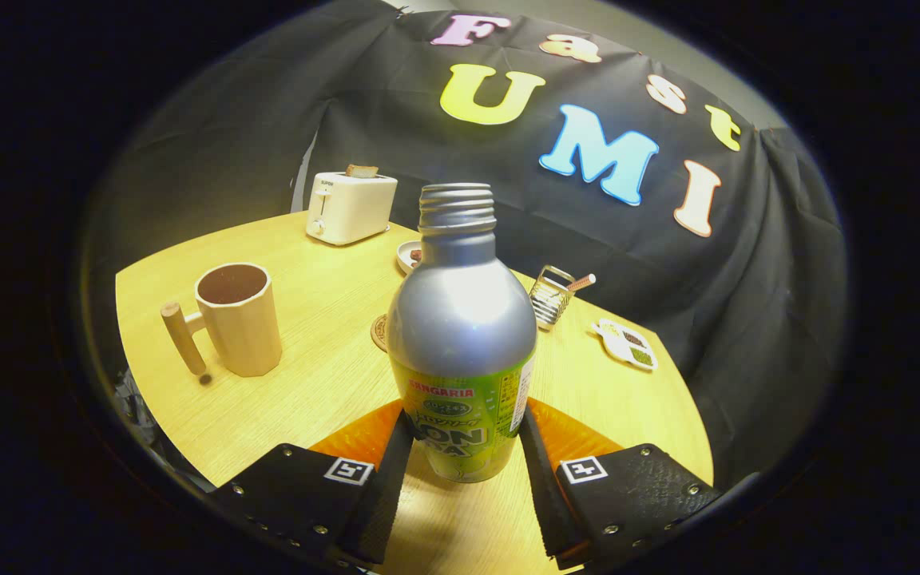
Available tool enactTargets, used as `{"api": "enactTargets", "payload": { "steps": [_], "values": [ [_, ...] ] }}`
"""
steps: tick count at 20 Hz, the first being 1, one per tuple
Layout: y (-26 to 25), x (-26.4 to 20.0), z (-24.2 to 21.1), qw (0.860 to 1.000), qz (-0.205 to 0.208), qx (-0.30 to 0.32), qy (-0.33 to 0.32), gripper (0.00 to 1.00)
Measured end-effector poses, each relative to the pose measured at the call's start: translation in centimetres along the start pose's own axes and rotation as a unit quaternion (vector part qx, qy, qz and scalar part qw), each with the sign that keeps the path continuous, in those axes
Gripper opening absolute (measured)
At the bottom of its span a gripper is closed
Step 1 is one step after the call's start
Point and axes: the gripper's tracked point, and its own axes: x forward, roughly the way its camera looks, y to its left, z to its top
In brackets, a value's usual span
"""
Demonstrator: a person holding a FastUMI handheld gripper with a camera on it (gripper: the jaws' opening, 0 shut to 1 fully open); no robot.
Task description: Take the bottle from table, then pour the juice into the cup, finally place the bottle on the coaster
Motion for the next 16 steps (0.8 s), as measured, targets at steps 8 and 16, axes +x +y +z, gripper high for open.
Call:
{"api": "enactTargets", "payload": {
  "steps": [8, 16],
  "values": [
    [1.2, -0.1, 2.6, 0.997, -0.014, -0.078, 0.006, 0.71],
    [3.6, 0.0, 3.5, 0.985, -0.016, -0.169, 0.026, 0.71]
  ]
}}
